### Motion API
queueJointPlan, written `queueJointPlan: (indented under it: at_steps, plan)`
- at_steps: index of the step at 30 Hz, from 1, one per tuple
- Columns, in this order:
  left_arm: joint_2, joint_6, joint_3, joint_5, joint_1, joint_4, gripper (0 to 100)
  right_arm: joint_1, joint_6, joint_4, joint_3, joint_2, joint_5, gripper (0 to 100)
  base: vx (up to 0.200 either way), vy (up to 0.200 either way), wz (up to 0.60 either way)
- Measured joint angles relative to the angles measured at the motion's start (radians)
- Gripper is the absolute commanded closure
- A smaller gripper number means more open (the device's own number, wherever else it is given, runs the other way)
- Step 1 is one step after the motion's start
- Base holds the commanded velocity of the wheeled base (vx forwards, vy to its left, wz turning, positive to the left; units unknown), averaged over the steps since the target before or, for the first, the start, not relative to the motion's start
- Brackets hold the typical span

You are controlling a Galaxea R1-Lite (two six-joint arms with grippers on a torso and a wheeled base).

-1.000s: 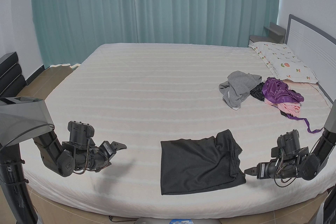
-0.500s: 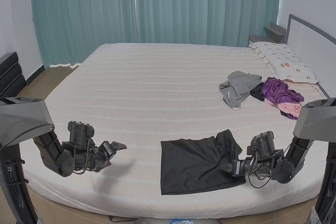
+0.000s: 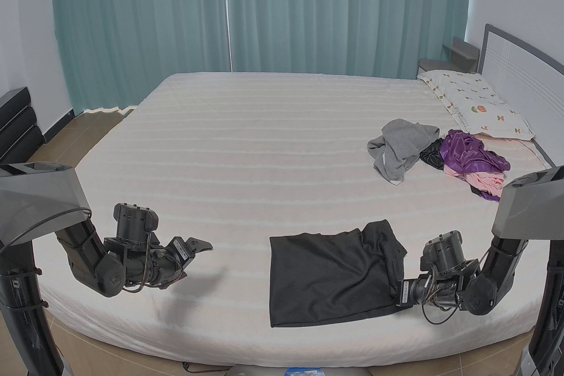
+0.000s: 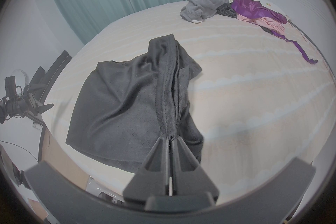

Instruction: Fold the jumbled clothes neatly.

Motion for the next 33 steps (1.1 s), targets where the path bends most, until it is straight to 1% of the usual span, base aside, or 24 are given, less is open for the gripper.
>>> queueJointPlan:
  at_steps: [5,13,14,21,25,27,33]
  plan:
    - [0.0,0.0,0.0,0.0,0.0,0.0,0,-0.032,-0.008,-0.002,0.03,-0.016,-0.001,100,0.0,0.0,0.0]
    - [0.0,0.0,0.0,0.0,-0.001,0.0,0,-0.056,-0.043,-0.003,0.072,-0.028,-0.003,100,0.0,0.0,0.0]
    - [0.0,0.0,0.0,0.0,-0.002,0.0,0,-0.059,-0.045,-0.004,0.076,-0.03,-0.004,0,0.0,0.0,0.0]
    - [0.0,0.0,0.0,0.001,-0.001,-0.001,0,-0.093,-0.052,-0.004,0.079,-0.05,0.006,0,0.0,0.0,0.0]
    - [0.0,0.0,0.0,0.001,-0.002,-0.001,0,-0.107,-0.034,-0.003,0.045,-0.057,0.02,0,0.0,0.0,0.0]
    - [0.0,0.0,0.0,0.001,-0.002,-0.001,0,-0.111,-0.014,0.001,0.01,-0.053,0.03,0,0.0,0.0,0.0]
    - [0.0,-0.001,0.0,0.001,-0.003,-0.001,0,-0.118,0.107,0.004,-0.183,0.028,0.06,0,0.0,0.0,0.0]
